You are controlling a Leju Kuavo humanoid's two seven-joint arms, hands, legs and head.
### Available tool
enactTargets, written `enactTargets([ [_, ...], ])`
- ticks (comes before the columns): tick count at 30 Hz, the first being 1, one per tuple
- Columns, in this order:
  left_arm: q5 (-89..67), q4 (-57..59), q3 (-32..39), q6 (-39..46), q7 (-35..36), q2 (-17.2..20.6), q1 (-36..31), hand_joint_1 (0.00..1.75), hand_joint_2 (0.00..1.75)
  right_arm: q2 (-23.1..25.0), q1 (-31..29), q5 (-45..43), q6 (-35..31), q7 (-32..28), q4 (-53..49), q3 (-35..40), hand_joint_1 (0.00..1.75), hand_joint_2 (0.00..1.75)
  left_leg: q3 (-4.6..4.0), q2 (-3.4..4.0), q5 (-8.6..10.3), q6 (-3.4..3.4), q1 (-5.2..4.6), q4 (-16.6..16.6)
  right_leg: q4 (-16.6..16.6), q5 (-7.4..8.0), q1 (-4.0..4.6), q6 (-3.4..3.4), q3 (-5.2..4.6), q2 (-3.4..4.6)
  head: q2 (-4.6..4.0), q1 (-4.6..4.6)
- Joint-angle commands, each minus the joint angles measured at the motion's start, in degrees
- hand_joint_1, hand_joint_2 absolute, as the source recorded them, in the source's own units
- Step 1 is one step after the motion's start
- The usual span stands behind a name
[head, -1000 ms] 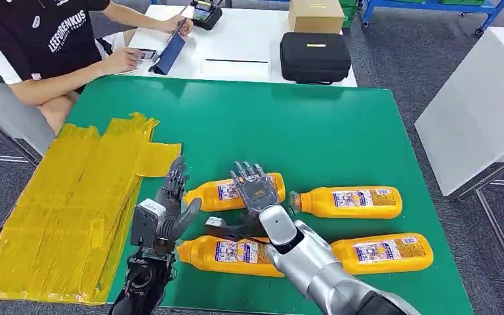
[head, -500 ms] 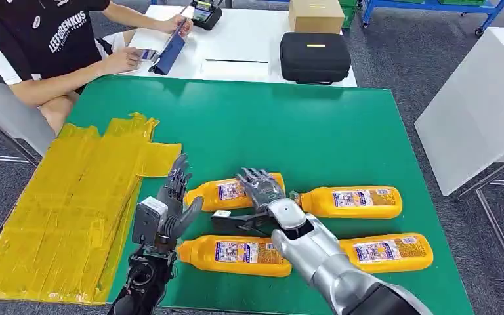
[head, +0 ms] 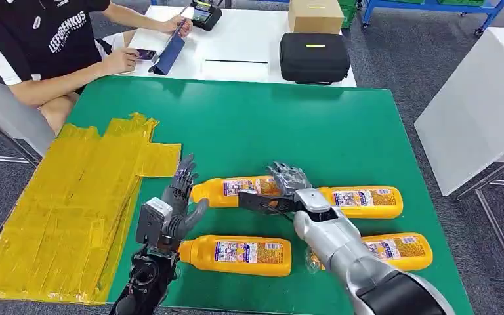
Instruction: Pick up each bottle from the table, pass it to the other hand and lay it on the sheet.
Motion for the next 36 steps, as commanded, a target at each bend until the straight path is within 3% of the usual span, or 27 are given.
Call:
enactTargets([
  [1, 0.3, 1.6, -1.4, 0.1, 0.1, 1.8, -1.6, 0.00, 1.75, 0.0, -1.2, 2.4, -1.5, 2.1, 4.5, 0.0, 1.52, 1.75, 0.23, -0.01, -0.08, -0.10, 0.04, 0.0, 0.0, -0.08, 0.06, -0.10, 0.24, -0.08, 0.00, 0.00],
  [3, 0.3, 1.6, -1.4, 0.1, 0.1, 1.8, -1.7, 0.00, 1.75, 0.1, -1.2, 2.4, -1.5, 2.1, 4.5, 0.0, 1.52, 1.75, 0.31, -0.02, -0.09, -0.12, 0.03, 0.0, 0.0, -0.11, 0.04, -0.11, 0.32, -0.11, 0.00, 0.00],
  [7, 0.9, 1.4, -1.0, 1.2, -0.3, 2.1, -1.3, 0.00, 1.75, 0.8, -1.4, 3.7, -2.7, 2.4, 4.5, 1.2, 1.71, 1.75, 0.26, 0.02, -0.07, -0.09, 0.03, 0.0, 0.0, -0.07, 0.03, -0.10, 0.28, -0.05, 0.00, 0.00],
  [9, 1.1, 1.1, -1.0, 1.4, -0.3, 2.2, -1.1, 0.00, 1.75, 1.0, -1.3, 4.2, -4.0, 2.4, 4.3, 1.7, 1.68, 1.75, 0.31, 0.02, -0.08, -0.10, 0.03, -0.1, 0.0, -0.09, 0.03, -0.11, 0.35, -0.06, 0.00, 0.00],
  [10, 1.2, 1.0, -1.0, 1.4, -0.3, 2.2, -1.0, 0.00, 1.75, 1.2, -1.2, 4.6, -5.0, 2.5, 4.3, 1.9, 1.54, 1.75, 0.23, 0.01, -0.04, -0.06, 0.03, 0.0, 0.0, -0.05, 0.03, -0.09, 0.28, -0.04, 0.00, 0.00],
  [21, 1.2, 1.0, -1.1, 1.4, -0.3, 2.2, -0.9, 0.00, 1.75, 1.2, -1.1, 5.0, -5.5, 2.5, 4.3, 2.4, 1.52, 1.75, 0.36, 0.04, -0.11, -0.10, 0.04, 0.0, 0.0, -0.12, 0.06, -0.13, 0.39, -0.04, 0.00, 0.00],
  [22, 1.2, 1.2, -1.1, 1.4, -0.3, 2.2, -1.1, 0.00, 1.75, 1.2, -1.0, 5.3, -6.1, 2.3, 4.3, 2.6, 1.68, 1.75, 0.28, 0.03, -0.06, -0.06, 0.02, 0.0, 0.0, -0.08, 0.03, -0.10, 0.31, -0.03, 0.00, 0.00],
  [29, 1.3, 1.9, -1.1, 1.5, -0.3, 2.2, -1.0, 0.00, 1.75, 1.4, -0.5, 6.2, -8.4, 3.2, 4.0, 3.1, 1.73, 1.75, 0.38, 0.05, -0.12, -0.11, 0.04, 0.0, 0.0, -0.12, 0.05, -0.14, 0.40, -0.03, 0.00, 0.00],
  [31, 1.5, 3.1, -1.0, 1.7, -0.6, 2.1, -1.4, 0.00, 1.75, 1.3, -0.1, 6.4, -11.1, 3.6, 3.7, 2.8, 1.75, 1.75, 0.29, 0.03, -0.06, -0.07, 0.03, -0.1, 0.0, -0.07, 0.04, -0.10, 0.32, -0.03, 0.00, 0.00],
  [36, -0.5, 0.7, -0.2, 4.4, -1.0, 1.9, -0.6, 0.00, 1.75, 3.4, -0.3, -1.1, -30.0, -1.4, 0.8, -7.1, 1.75, 1.75, 0.38, 0.12, -0.14, -0.13, 0.02, 0.0, 0.0, -0.14, 0.04, -0.16, 0.37, 0.03, 0.00, 0.00],
])
